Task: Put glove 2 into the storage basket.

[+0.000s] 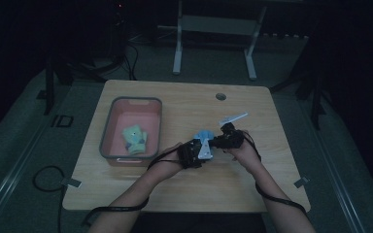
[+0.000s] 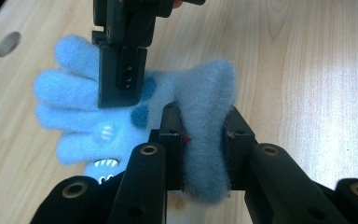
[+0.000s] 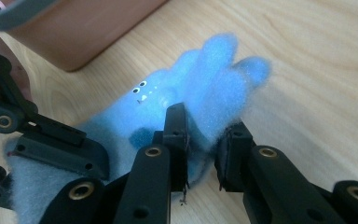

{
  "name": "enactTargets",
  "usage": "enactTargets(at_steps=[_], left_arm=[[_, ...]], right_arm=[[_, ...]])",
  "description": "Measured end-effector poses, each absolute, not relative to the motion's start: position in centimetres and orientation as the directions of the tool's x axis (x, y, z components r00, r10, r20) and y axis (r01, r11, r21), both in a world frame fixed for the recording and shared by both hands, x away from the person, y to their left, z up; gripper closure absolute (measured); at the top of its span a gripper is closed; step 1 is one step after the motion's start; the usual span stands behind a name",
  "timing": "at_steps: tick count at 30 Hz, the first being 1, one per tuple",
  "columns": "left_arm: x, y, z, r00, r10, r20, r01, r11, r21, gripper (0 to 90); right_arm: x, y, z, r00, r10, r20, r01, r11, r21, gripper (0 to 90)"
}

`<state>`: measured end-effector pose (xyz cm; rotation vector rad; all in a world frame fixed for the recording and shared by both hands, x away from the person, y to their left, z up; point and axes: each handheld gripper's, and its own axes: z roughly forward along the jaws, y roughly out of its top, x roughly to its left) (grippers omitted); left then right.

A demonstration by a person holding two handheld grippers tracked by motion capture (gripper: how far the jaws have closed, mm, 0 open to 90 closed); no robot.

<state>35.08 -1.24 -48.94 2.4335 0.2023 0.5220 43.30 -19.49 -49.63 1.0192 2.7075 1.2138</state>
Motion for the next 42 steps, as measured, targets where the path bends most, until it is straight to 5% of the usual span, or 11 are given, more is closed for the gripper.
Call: enactTargets(at_steps=[42], left_arm=[[34.1,8.5,-43.6,0.856,0.377,0.353,0.104,-0.795,0.598,74.4]], right_arm=[[44.1,-8.3,-43.4,-0.878,0.441,0.183,0.426,0.549,0.720,76.7]])
